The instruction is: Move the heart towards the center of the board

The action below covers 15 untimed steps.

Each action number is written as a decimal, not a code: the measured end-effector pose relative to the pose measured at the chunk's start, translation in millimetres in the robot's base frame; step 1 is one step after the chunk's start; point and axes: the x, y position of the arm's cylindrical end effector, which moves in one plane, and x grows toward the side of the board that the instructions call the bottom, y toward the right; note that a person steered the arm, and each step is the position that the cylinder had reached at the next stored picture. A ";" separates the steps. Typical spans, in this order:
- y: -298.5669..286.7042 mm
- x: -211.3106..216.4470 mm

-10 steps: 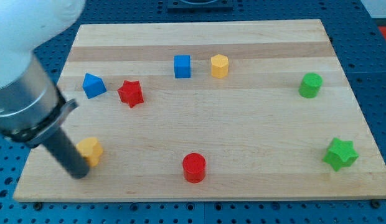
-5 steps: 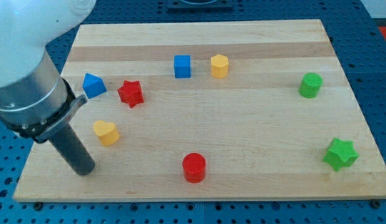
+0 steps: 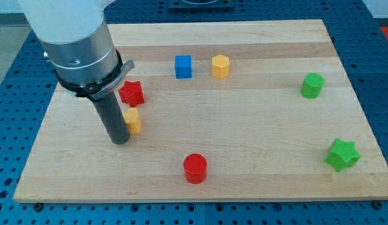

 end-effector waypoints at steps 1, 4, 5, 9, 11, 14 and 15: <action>-18.4 0.0; -72.0 6.5; -34.3 14.2; -16.4 -20.8; 36.4 -20.8; 46.4 -38.6; 49.5 -44.5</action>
